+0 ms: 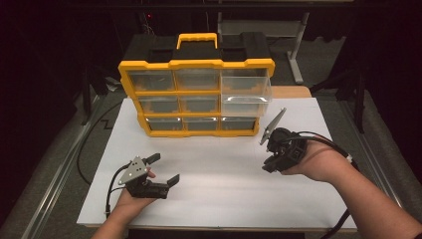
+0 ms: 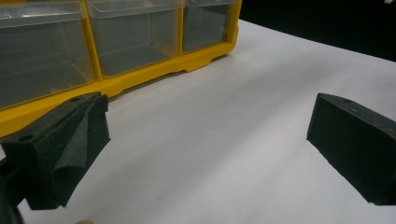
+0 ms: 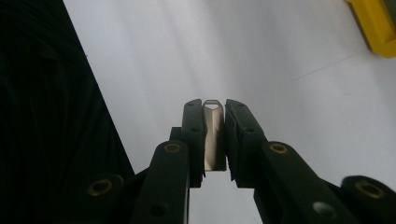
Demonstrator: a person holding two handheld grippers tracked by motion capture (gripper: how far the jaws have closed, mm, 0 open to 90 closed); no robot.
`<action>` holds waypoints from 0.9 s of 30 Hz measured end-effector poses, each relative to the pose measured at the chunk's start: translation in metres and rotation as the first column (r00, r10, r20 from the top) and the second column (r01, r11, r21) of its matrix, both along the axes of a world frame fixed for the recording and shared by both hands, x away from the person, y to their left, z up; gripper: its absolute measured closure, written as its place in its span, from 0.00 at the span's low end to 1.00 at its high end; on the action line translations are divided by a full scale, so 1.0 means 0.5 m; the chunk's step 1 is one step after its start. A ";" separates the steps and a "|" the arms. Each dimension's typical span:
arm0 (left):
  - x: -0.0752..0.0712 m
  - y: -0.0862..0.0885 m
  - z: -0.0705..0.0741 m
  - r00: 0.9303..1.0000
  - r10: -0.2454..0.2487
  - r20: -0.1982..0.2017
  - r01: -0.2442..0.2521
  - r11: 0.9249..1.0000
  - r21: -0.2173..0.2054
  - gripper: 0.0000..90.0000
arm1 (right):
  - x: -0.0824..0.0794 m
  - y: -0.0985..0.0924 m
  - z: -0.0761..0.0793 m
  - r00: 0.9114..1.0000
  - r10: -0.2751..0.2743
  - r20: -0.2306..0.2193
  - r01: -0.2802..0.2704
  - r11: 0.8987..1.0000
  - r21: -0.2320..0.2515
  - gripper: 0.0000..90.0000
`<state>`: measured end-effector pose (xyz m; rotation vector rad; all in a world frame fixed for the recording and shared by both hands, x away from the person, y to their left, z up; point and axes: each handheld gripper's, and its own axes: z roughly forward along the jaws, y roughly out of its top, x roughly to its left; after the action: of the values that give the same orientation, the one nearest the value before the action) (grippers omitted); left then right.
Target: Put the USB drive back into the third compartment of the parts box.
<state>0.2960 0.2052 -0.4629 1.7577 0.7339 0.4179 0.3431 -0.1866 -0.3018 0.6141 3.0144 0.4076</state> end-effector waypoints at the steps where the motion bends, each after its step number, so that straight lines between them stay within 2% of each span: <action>1: 0.000 0.000 0.000 1.000 0.000 -0.001 0.000 1.000 0.002 0.00 | 0.001 -0.001 0.005 1.000 0.000 0.003 0.000 1.000 0.002 0.89; 12: -0.002 0.001 0.001 1.000 -0.005 -0.001 0.005 1.000 -0.001 0.00 | 0.013 -0.007 0.060 1.000 -0.004 0.010 0.004 1.000 0.025 0.89; 19: -0.002 0.000 0.001 1.000 -0.011 0.000 0.011 1.000 -0.003 0.00 | 0.019 -0.002 0.091 1.000 -0.005 0.017 0.004 1.000 0.009 0.89; 27: -0.003 0.000 0.000 1.000 -0.013 -0.002 0.013 1.000 -0.003 0.00 | 0.023 -0.002 0.125 1.000 -0.006 0.029 0.005 1.000 0.012 0.89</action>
<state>0.2947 0.2054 -0.4627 1.7596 0.7232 0.4063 0.3548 -0.1876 -0.2393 0.6117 2.9844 0.4307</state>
